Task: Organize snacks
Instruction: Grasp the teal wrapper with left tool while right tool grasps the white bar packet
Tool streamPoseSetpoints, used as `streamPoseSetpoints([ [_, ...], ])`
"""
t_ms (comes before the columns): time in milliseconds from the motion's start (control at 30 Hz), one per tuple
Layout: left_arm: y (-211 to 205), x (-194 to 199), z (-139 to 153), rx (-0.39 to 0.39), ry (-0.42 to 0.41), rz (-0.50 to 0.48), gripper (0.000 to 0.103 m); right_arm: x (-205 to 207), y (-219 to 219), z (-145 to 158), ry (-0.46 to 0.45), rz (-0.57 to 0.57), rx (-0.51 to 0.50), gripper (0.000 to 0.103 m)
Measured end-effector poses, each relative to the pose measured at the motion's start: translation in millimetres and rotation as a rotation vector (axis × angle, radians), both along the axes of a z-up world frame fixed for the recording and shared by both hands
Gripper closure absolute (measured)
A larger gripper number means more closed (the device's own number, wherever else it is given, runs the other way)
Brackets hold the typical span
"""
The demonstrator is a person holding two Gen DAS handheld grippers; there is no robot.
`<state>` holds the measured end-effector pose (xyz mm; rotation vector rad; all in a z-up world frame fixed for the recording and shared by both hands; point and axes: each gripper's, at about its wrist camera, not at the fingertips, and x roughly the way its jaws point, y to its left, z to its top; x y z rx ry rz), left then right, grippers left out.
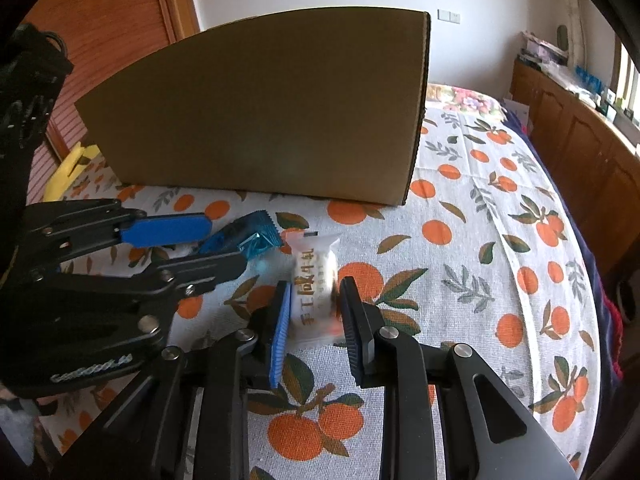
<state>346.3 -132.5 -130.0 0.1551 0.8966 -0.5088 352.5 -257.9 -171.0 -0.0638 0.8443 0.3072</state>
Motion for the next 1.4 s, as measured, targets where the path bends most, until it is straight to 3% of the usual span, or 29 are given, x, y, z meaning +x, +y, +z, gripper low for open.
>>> streamPoseSetpoints([
  [267,-8,3,-8,0.061,-0.053,0.01,0.06,1,1,-1,-0.003,-0.001,0.001,0.079],
  [400,-6,5,-9,0.055,-0.055,0.023,0.056,1,-1,-1,-0.004,-0.001,-0.002,0.079],
  [467,-4,6,-9,0.061,-0.054,0.037,0.049,2,-2,-1,-0.004,-0.001,-0.002,0.079],
  [533,2,10,-11,0.069,-0.044,0.089,0.027,1,-2,-1,-0.004,-0.002,0.003,0.079],
  [600,7,13,-12,0.071,-0.031,0.13,0.017,0,-2,0,-0.004,-0.002,0.002,0.079],
  [967,9,14,-14,0.071,-0.029,0.139,0.016,0,-2,0,-0.006,-0.002,0.0,0.079],
  [1067,7,9,-13,0.063,-0.036,0.106,0.026,1,-2,0,-0.005,-0.002,0.001,0.079],
  [1233,-3,-5,-9,0.071,-0.06,0.043,0.068,1,0,0,-0.006,-0.002,-0.009,0.079],
  [1400,-1,-10,-5,0.087,-0.048,0.057,0.079,-1,3,0,-0.012,0.001,-0.012,0.081],
])
